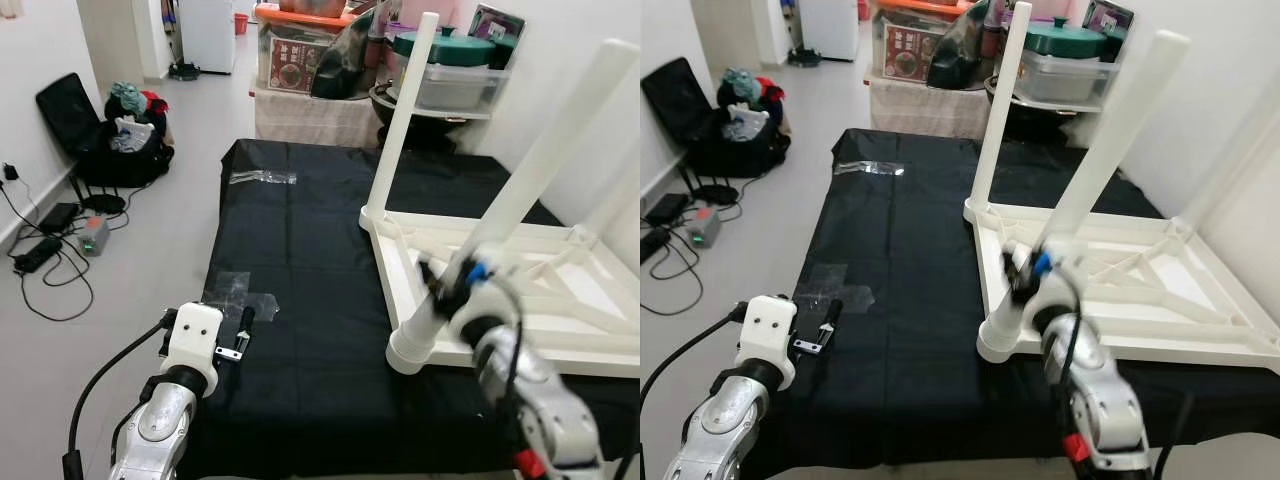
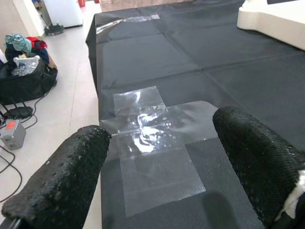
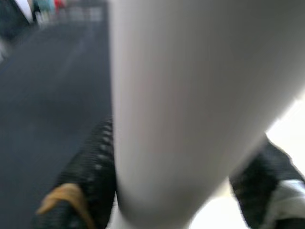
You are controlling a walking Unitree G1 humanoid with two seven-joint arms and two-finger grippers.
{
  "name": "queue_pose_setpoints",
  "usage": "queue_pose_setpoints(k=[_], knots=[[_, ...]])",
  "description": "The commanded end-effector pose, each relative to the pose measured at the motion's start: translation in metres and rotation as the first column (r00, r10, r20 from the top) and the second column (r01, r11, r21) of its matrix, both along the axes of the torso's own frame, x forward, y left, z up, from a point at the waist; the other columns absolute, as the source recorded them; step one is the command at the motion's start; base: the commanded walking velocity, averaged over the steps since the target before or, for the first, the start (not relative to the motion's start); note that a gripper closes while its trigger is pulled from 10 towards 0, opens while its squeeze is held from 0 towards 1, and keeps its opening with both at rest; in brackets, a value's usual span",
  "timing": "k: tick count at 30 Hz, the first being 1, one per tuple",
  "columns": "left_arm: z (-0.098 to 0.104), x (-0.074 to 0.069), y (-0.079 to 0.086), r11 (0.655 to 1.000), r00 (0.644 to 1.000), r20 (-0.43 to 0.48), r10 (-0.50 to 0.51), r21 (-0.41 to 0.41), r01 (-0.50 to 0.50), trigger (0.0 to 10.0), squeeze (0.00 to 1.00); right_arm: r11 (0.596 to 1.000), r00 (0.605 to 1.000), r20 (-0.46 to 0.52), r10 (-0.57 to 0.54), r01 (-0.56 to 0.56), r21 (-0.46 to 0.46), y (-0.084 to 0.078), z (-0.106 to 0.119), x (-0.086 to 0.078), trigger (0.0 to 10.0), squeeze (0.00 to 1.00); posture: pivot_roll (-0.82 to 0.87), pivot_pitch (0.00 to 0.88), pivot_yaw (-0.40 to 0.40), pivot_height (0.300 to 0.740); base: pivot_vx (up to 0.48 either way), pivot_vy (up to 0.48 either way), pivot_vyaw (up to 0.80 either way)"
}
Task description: Building children table
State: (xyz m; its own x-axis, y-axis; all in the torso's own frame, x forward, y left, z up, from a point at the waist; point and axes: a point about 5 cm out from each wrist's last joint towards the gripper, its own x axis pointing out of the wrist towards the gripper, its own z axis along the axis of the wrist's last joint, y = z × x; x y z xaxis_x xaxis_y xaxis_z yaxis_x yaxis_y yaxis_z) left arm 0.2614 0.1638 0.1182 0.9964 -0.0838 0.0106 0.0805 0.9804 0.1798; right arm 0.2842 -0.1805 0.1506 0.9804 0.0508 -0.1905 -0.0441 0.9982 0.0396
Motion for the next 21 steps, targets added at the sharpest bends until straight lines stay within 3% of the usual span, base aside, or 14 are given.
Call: queue_pose_setpoints(k=[1,4,6,7,8,9,14,21], knots=[[-0.004,-0.001,-0.001,1.000,1.000,-0.022,-0.008,0.000,0.008,10.0,0.00,1.000,1.000,0.007,-0.011,0.011,-0.009,-0.003,0.003,0.001,10.0,0.56,0.07,0.000,-0.146,0.740,0.000,0.000,0.00],[-0.004,-0.001,-0.001,1.000,1.000,-0.022,-0.009,0.001,0.009,10.0,0.00,1.000,1.000,0.014,-0.008,0.008,-0.005,-0.002,0.004,0.001,10.0,0.57,0.07,0.000,-0.146,0.740,0.000,0.000,0.00],[-0.004,-0.001,-0.001,1.000,1.000,-0.022,-0.009,0.001,0.009,10.0,0.00,1.000,1.000,0.017,-0.004,0.004,-0.003,-0.001,0.004,0.001,10.0,0.53,0.07,0.000,-0.145,0.740,0.000,0.000,0.00],[-0.004,0.000,-0.001,1.000,1.000,-0.022,-0.009,0.001,0.009,10.0,0.00,1.000,1.000,0.023,0.002,-0.002,-0.001,0.000,0.005,0.001,10.0,0.44,0.07,0.000,-0.144,0.740,0.000,0.000,0.00],[-0.004,0.000,-0.001,1.000,1.000,-0.022,-0.009,0.001,0.009,10.0,0.00,1.000,1.000,0.023,0.002,-0.002,-0.001,0.000,0.005,0.001,10.0,0.44,0.07,0.000,-0.144,0.740,0.000,0.000,0.00],[-0.004,0.000,-0.001,1.000,1.000,-0.021,-0.009,0.001,0.009,10.0,0.00,1.000,1.000,0.030,0.006,-0.006,0.004,0.000,0.007,0.001,10.0,0.04,0.07,0.000,-0.144,0.740,0.000,0.000,0.00],[-0.004,0.000,-0.001,1.000,1.000,-0.021,-0.010,0.001,0.010,10.0,0.00,1.000,0.999,0.041,0.010,-0.010,0.010,0.000,0.009,0.001,10.0,0.00,0.07,0.000,-0.144,0.740,0.000,0.000,0.00],[-0.005,0.000,-0.002,1.000,1.000,-0.022,-0.011,-0.001,0.011,10.0,0.00,0.999,0.995,0.093,0.031,-0.034,0.032,-0.014,0.023,0.008,10.0,0.00,0.07,0.000,-0.145,0.740,0.000,0.000,0.00]])
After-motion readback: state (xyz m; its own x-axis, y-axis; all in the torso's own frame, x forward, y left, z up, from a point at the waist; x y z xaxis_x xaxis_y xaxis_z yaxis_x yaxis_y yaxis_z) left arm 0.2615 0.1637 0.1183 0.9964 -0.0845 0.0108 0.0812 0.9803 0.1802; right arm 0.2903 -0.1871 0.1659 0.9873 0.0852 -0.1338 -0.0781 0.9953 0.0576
